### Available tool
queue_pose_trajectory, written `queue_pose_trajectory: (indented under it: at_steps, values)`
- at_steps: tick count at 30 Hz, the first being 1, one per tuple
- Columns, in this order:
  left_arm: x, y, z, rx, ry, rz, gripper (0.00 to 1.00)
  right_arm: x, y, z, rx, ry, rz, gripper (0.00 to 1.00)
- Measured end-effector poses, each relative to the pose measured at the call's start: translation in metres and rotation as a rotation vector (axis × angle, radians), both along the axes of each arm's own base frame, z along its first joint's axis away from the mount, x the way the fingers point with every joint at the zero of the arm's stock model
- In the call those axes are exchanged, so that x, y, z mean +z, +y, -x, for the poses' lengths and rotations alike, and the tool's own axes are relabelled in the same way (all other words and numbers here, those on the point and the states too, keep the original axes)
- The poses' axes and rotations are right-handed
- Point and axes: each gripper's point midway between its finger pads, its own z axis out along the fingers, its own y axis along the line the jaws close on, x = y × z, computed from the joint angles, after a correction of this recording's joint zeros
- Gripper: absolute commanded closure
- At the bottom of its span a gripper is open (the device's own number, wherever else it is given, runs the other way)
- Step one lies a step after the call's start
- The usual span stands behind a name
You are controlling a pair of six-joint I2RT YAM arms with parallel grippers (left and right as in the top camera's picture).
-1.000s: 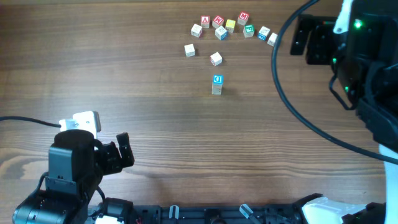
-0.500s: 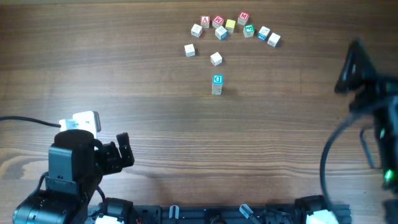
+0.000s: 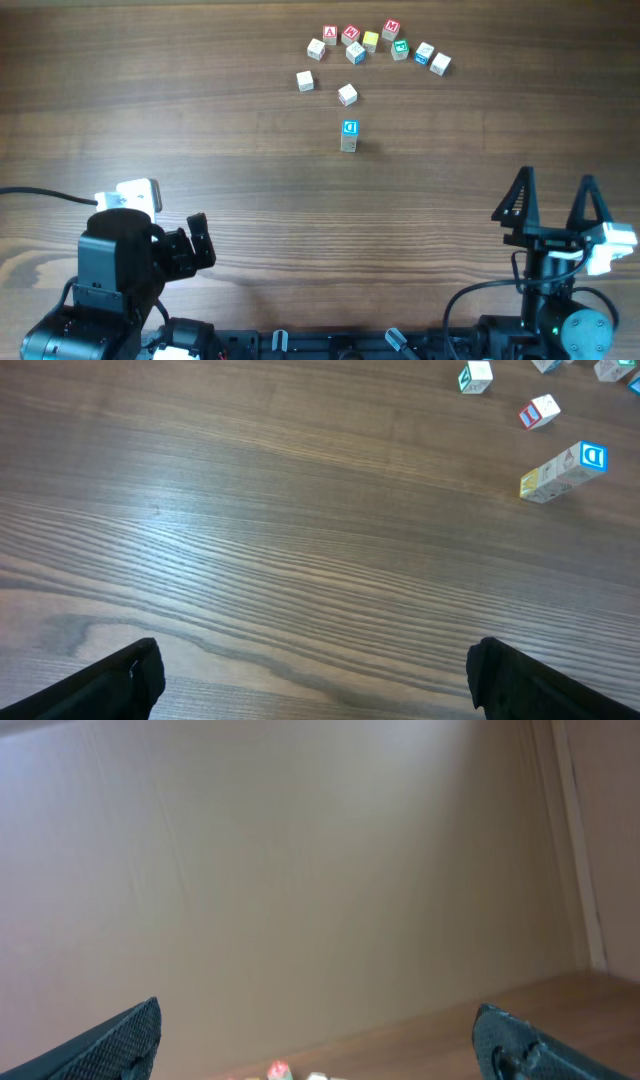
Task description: Form a tower
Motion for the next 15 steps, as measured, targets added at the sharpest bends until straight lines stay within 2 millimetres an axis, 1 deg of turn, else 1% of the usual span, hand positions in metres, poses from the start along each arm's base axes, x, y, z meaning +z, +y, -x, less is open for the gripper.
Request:
queue_pose_trajectory:
  at_steps: [1,7,8,9,15]
  values:
    - [0.000,0.000,0.000,0.000,0.000,0.000,0.00,-0.004,0.000,-0.001,0.001,-0.012,-0.003,0.00]
    - [0.000,0.000,0.000,0.000,0.000,0.000,0.00,-0.052,-0.001,-0.018,0.010,0.067,-0.039,0.00]
    - [0.000,0.000,0.000,0.000,0.000,0.000,0.00,-0.062,-0.001,-0.021,0.011,0.087,-0.044,0.00]
    - [0.000,0.000,0.000,0.000,0.000,0.000,0.00,-0.067,-0.001,-0.022,0.011,0.095,-0.045,0.00]
    - [0.000,0.000,0.000,0.000,0.000,0.000,0.00,-0.123,-0.001,-0.033,0.015,0.234,-0.064,0.00]
